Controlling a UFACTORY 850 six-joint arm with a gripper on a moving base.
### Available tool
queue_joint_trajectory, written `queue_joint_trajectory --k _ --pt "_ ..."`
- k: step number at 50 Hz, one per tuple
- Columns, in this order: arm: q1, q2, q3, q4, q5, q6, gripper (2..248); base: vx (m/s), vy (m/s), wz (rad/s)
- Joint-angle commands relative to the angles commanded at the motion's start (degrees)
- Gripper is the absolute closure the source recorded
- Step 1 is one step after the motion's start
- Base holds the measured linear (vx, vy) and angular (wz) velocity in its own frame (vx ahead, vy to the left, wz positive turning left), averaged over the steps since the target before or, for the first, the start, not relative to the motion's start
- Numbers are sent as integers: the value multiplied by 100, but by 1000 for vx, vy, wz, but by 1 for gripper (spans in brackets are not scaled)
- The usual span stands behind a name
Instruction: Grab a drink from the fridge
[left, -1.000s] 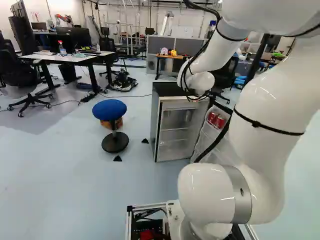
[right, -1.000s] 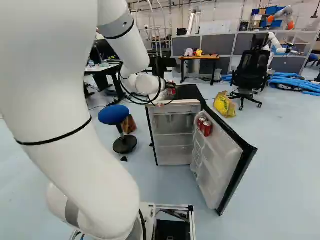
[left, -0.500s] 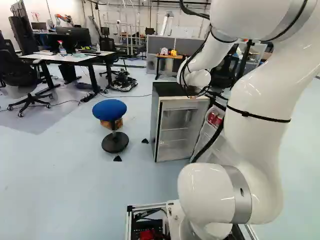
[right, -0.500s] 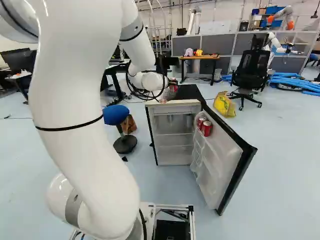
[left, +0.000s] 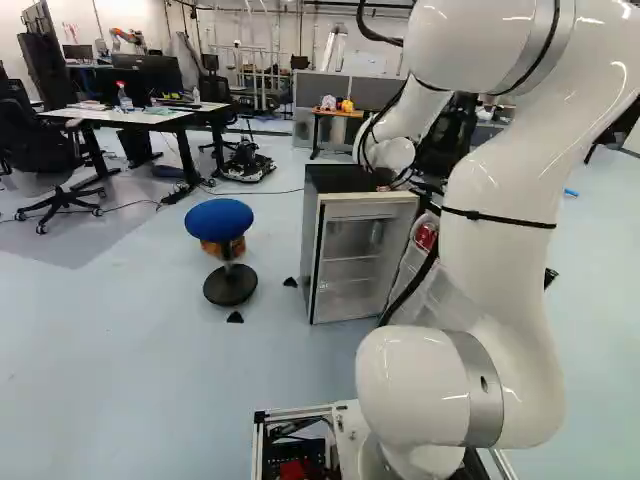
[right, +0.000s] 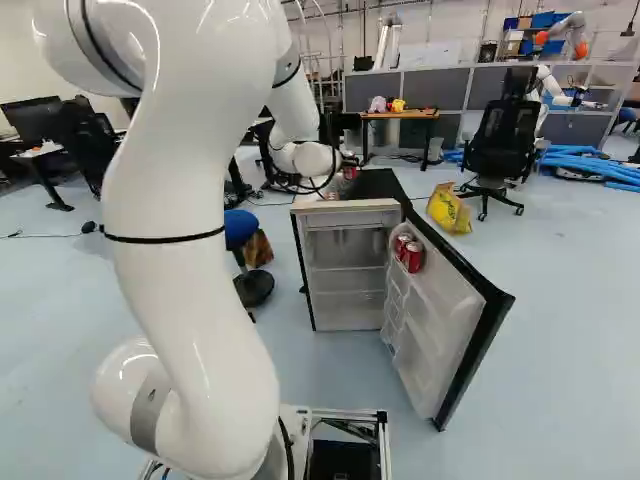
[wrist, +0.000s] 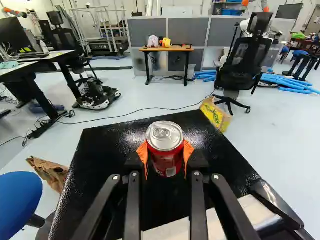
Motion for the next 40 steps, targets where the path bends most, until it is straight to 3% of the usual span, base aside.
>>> queue_joint_trajectory --k 40 --pt "-15 -1357 -1313 0 -103 0 159 0 0 0"
